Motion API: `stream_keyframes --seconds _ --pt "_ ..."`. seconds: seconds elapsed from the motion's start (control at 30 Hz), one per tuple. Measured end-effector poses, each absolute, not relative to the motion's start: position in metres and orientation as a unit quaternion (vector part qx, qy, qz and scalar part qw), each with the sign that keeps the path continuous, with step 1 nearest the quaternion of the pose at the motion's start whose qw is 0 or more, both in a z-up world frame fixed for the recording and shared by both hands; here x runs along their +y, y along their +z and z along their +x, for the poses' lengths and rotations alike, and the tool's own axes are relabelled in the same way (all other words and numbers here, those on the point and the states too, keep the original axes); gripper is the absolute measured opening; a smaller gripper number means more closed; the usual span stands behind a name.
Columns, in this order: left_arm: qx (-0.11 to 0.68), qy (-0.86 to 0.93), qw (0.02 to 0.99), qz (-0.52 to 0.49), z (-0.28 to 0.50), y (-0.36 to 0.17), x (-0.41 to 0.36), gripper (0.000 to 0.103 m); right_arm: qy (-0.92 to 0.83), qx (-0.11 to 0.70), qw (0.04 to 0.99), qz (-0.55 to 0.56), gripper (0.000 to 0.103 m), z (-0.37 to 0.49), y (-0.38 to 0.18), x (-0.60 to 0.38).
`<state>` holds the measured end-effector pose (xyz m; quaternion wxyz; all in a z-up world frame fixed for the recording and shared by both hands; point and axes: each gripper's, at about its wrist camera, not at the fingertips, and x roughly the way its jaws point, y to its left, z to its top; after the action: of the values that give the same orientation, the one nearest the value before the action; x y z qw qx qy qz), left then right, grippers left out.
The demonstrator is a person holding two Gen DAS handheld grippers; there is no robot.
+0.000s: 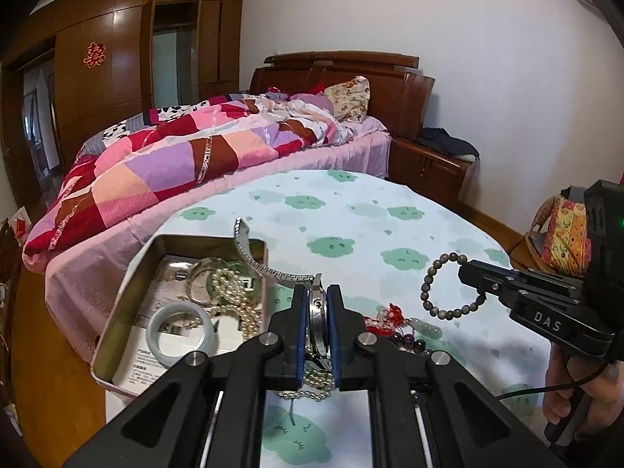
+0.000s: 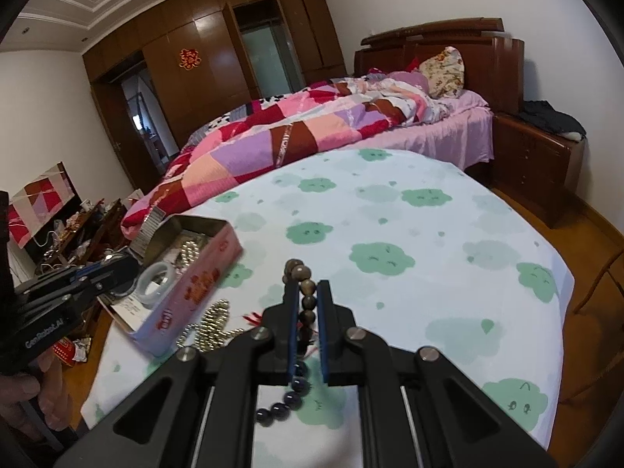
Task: Organize jewelry
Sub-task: 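Carry the watch band to the tin with the left gripper while the right grasps the dark bead bracelet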
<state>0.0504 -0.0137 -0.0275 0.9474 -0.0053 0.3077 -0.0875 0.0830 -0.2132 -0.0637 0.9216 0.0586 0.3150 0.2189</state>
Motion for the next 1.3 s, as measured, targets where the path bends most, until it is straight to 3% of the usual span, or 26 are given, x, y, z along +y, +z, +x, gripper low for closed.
stream_keyframes --seconds 1.3 --pt "0.325 -0.011 0.944 -0.047 0.074 -0.031 0.084 0.009 0.325 0.293 0.899 -0.021 0.010 0.101 -0.019 -0.085"
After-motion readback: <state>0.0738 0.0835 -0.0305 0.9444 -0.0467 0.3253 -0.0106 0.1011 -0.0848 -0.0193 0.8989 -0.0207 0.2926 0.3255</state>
